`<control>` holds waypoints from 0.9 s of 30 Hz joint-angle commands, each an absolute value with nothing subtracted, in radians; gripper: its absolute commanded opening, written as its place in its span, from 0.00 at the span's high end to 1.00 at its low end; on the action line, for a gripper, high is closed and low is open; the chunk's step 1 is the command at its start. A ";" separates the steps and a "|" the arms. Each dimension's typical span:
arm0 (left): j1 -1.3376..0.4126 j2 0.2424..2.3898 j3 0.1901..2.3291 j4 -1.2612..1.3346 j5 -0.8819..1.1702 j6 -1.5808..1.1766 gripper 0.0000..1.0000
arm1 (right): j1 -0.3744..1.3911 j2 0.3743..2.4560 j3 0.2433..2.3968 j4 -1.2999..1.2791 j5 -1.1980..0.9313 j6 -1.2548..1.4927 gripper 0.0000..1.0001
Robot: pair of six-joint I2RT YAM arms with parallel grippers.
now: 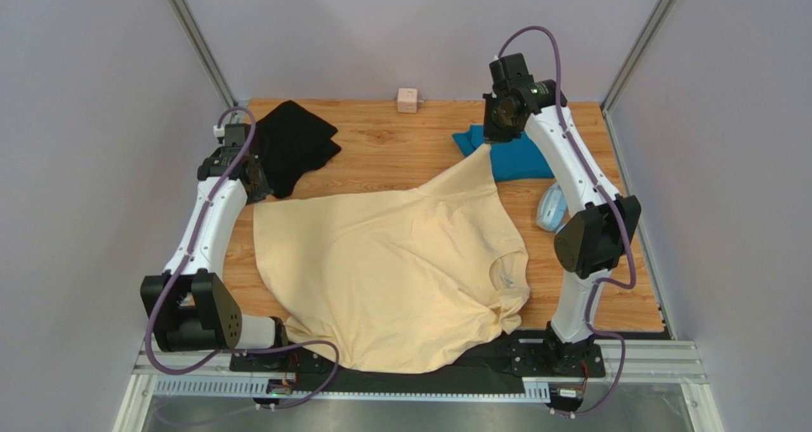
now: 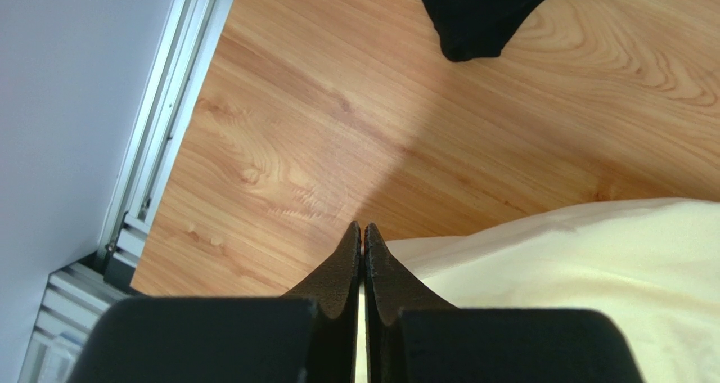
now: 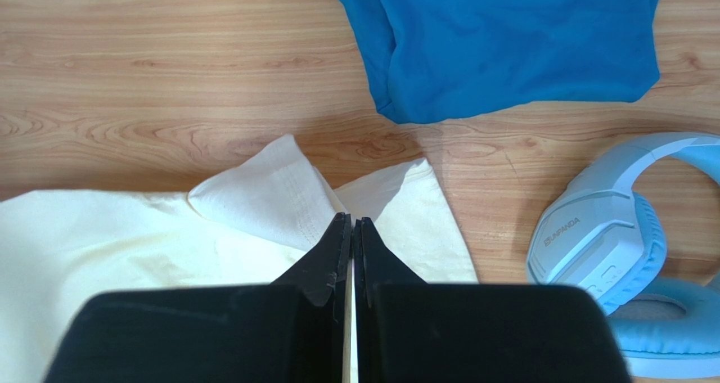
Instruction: Fold and stack the t-shirts
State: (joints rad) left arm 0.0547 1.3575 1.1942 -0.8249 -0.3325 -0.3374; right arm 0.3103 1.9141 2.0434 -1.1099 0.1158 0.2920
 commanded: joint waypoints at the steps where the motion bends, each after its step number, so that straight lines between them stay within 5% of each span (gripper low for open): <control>1: 0.058 1.379 1.247 -0.922 -0.327 -0.347 1.00 | 0.311 1.908 2.033 -1.164 0.051 0.307 1.00; 27: 0.060 1.348 1.118 -1.115 -0.498 -0.380 1.00 | 0.327 1.648 1.684 -1.290 -0.063 0.351 1.00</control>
